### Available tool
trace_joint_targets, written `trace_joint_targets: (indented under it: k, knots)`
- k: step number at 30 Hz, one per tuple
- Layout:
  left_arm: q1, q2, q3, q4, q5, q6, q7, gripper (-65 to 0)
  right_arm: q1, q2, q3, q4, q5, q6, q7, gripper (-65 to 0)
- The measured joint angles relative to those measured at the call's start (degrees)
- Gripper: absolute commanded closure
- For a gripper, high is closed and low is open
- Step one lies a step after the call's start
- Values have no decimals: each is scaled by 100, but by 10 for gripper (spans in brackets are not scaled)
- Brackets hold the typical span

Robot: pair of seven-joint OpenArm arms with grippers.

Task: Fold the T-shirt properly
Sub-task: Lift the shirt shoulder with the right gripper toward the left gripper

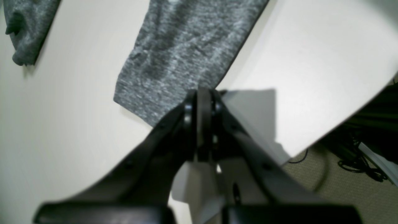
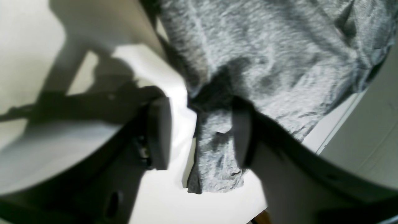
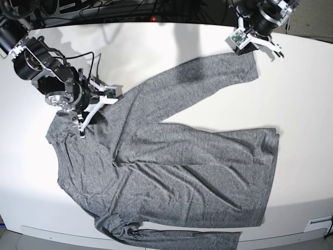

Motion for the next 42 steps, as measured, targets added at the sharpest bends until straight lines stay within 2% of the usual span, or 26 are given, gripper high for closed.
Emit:
trace_joint_targets:
  k: [9, 14, 15, 18, 19, 25, 31, 35, 40, 42]
  knots:
    - [0, 0, 0, 0, -2, 0, 0, 0, 2, -367, 9, -92, -20, -42, -42, -236]
    - [0, 0, 0, 0, 0, 2, 0, 0, 0, -424, 9, -319, 17, -61, 31, -228]
    - [0, 0, 0, 0, 0, 2, -2, 0, 0, -424, 9, -363, 22, -72, 48, -197]
    - [0, 0, 0, 0, 0, 2, -2, 0, -37, -426, 9, -404, 22, -79, 42, -50]
    - [0, 2, 0, 0, 0, 4, -2, 0, -66, -426, 9, -407, 20, -79, 42, -23]
    - [0, 0, 0, 0, 0, 4, -4, 0, -70, -426, 4, -334, 22, -81, -289, -13]
    - [2, 0, 0, 92, 0, 4, 63, 0, -66, -426, 4, -136, 501, -610, -778, 0]
    - [4, 0, -4, 291, 9, -2, 114, 0, -87, -426, -7, -22, 538, -693, -911, 0]
    - [48, -2, 0, 509, 4, -39, 140, 0, -96, -426, -24, 116, 581, -1250, -1167, 0]
    - [48, -2, 0, 564, 4, -39, 129, 0, -94, -426, -22, 138, 579, -1368, -1172, 0]
